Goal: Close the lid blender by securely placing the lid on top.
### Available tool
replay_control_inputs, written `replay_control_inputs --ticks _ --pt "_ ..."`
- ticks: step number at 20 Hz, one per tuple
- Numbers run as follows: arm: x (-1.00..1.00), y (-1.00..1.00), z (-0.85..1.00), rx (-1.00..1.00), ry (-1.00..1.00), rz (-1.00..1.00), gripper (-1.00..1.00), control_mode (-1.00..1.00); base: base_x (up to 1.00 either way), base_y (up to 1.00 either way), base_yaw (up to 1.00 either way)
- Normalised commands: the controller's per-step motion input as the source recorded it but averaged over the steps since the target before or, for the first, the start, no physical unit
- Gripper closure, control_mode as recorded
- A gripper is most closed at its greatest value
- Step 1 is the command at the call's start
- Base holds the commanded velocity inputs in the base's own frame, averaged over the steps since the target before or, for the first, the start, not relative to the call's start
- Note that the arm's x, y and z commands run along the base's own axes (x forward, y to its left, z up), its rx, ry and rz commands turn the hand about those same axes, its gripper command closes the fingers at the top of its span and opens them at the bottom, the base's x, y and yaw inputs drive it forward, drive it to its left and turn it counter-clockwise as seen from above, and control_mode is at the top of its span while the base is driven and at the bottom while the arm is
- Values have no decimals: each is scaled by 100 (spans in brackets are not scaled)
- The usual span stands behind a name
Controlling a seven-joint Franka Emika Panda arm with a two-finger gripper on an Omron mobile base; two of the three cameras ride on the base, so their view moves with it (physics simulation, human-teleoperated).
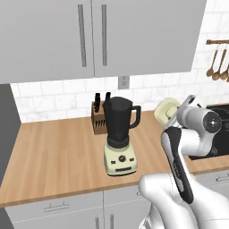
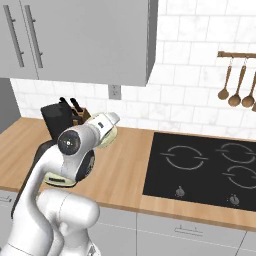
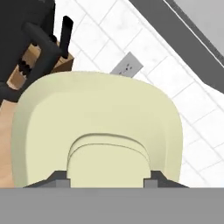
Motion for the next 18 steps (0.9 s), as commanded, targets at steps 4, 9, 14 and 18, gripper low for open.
replay_control_inputs --ticks 4,9,14,18 --pt "0 8 100 0 -1 2 100 -100 0 0 0" --pt "0 13 100 0 15 10 100 -100 0 0 0" --pt "2 16 100 0 41 9 100 -100 0 0 0" --pt "14 49 38 -2 52 4 100 -100 0 0 0"
